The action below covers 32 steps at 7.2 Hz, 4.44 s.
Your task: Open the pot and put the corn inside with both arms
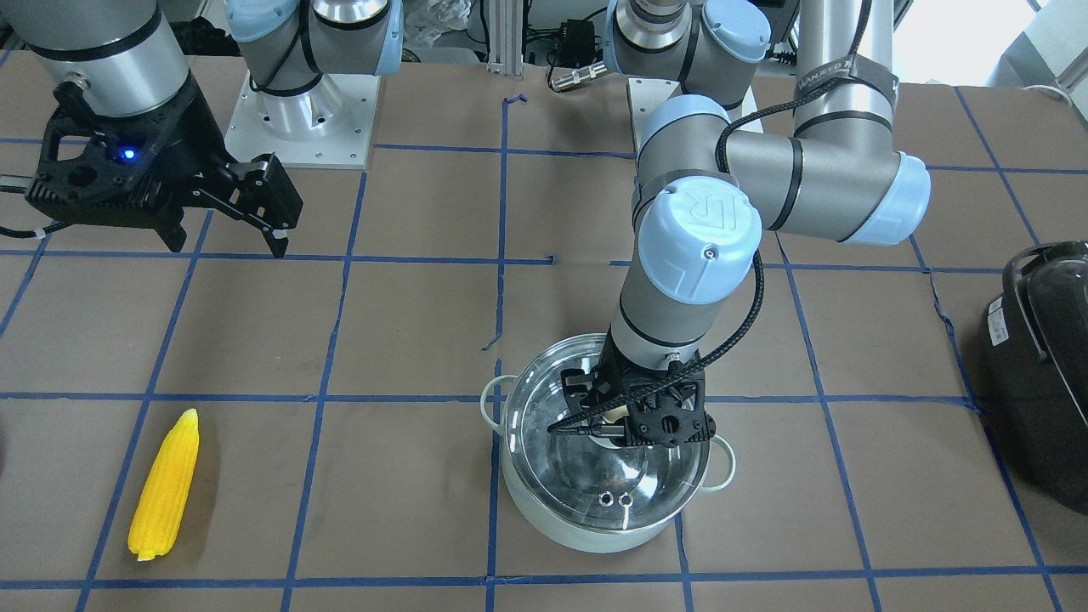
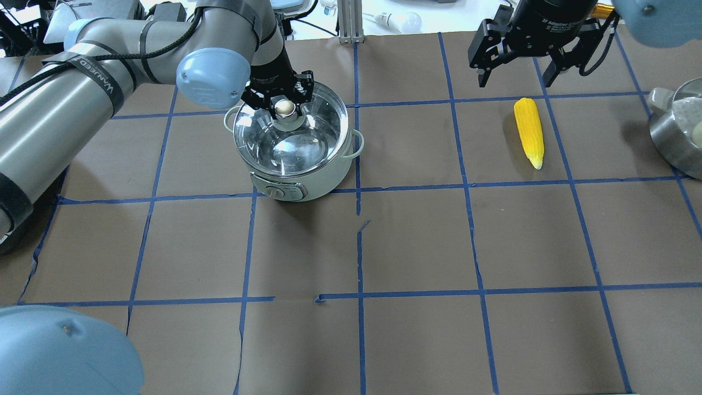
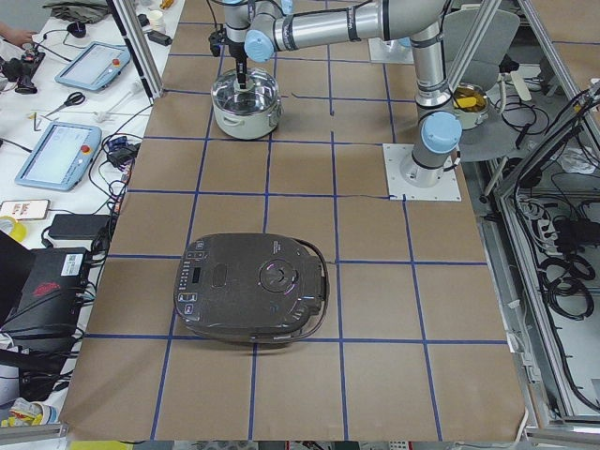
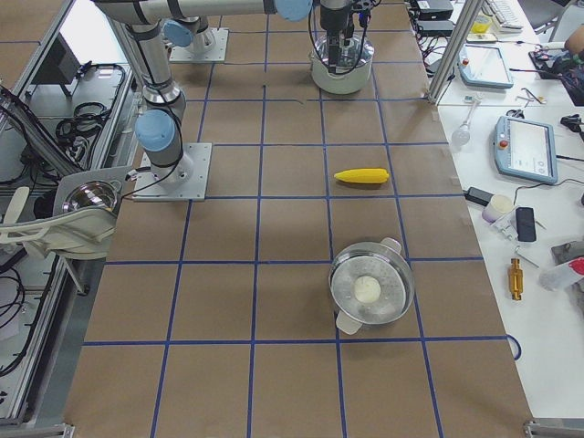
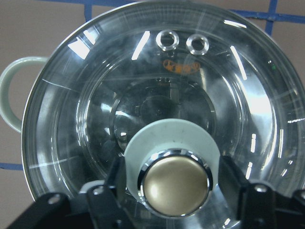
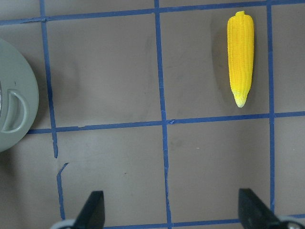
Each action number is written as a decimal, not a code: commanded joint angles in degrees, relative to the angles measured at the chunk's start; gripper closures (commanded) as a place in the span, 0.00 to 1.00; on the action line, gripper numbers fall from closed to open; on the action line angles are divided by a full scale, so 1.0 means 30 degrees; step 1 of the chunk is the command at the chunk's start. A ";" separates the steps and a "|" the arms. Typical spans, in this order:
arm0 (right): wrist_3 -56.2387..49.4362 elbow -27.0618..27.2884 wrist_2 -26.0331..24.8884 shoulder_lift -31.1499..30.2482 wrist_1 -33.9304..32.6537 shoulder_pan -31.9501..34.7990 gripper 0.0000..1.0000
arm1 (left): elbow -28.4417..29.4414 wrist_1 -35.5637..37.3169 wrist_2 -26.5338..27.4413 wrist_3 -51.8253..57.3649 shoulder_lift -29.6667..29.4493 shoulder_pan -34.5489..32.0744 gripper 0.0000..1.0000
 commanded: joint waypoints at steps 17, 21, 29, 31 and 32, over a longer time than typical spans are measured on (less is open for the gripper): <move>-0.0757 -0.0171 -0.0088 0.0817 -0.0176 -0.1921 0.00 | -0.5061 0.4290 -0.0396 1.0640 0.0218 0.9898 0.94; -0.3099 -0.0375 0.0614 0.4763 -0.4318 -0.4773 0.00 | -0.5758 0.4638 -0.0987 1.0552 -0.0490 1.0137 0.93; -0.4453 0.2024 0.0381 1.0019 -1.0957 -0.4921 0.02 | -0.5327 0.2254 -0.0839 0.9299 0.3336 0.8414 0.00; -0.4453 0.2173 0.0294 1.0049 -1.0928 -0.4921 0.49 | -0.3229 -0.2856 -0.0810 0.7020 0.5769 0.6543 0.00; -0.4424 0.2173 0.0322 1.0049 -1.0957 -0.4921 0.83 | -0.1707 -0.5556 -0.0810 0.5354 0.6476 0.5490 0.00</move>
